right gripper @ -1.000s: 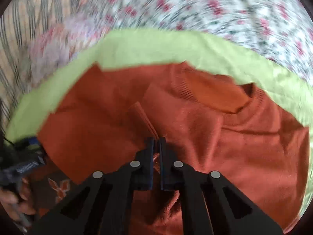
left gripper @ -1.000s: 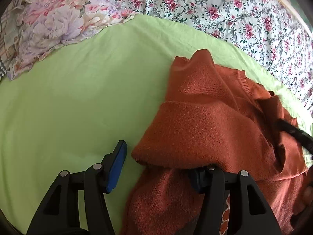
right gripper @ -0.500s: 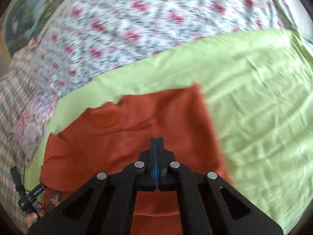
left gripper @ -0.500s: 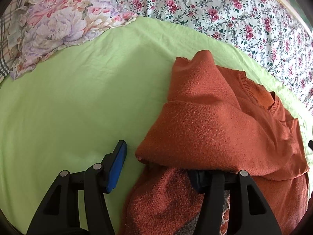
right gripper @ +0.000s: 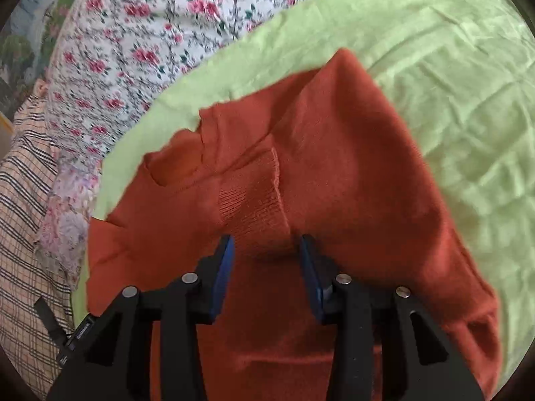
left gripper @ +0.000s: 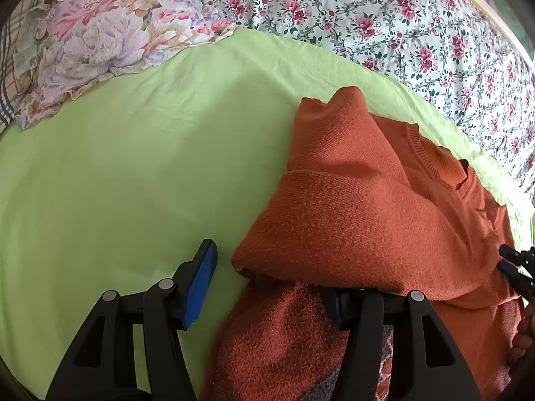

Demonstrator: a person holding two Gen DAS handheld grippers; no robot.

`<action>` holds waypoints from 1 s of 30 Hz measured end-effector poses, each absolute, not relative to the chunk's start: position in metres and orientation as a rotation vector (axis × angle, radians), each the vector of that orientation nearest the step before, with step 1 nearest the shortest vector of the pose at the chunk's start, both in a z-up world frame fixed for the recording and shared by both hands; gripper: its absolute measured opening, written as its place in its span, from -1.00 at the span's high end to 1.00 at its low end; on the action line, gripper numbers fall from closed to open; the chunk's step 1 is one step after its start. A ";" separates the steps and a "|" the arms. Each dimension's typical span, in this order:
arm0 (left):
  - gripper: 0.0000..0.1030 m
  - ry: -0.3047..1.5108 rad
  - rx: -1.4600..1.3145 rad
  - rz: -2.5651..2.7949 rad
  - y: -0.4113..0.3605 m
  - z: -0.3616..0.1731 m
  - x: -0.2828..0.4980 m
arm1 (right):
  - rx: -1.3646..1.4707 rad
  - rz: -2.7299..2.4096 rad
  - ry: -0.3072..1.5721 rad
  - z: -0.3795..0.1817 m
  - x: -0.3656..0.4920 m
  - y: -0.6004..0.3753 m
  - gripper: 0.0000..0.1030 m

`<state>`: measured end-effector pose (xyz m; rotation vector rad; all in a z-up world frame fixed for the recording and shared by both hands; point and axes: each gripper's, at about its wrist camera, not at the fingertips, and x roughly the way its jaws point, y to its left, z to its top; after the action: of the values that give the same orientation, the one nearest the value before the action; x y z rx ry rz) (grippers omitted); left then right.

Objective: Fold small clothes

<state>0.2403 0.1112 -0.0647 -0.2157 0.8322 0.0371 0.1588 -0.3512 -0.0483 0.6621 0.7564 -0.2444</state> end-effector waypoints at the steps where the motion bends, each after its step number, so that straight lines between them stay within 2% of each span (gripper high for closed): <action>1: -0.13 0.833 -0.215 0.038 0.111 -0.065 0.241 | 0.650 -0.244 0.761 -0.049 0.163 -0.350 0.30; 2: -0.13 0.834 -0.213 0.037 0.111 -0.065 0.242 | 0.636 -0.240 0.766 -0.048 0.169 -0.348 0.76; 3: -0.13 0.835 -0.214 0.036 0.111 -0.064 0.243 | 0.636 -0.229 0.772 -0.048 0.173 -0.347 0.91; 6: 0.01 0.813 -0.246 0.063 0.119 -0.061 0.244 | 0.598 -0.191 0.713 -0.024 0.176 -0.337 0.93; 11: 0.03 0.794 -0.312 0.093 0.131 -0.062 0.242 | 0.547 -0.146 0.477 0.049 0.134 -0.331 0.94; 14: -0.01 0.788 -0.281 0.074 0.124 -0.061 0.241 | 0.538 -0.213 0.412 0.066 0.108 -0.351 0.94; 22: 0.01 0.801 -0.287 0.072 0.124 -0.063 0.239 | 0.574 -0.344 0.584 0.002 0.094 -0.388 0.94; 30: 0.01 0.807 -0.426 0.067 0.148 -0.066 0.230 | 0.514 -0.347 0.687 -0.021 0.097 -0.382 0.94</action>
<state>0.2301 0.1484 -0.0662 -0.4260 0.8073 0.0667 0.0969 -0.3824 -0.0208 0.5140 0.6869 -0.3471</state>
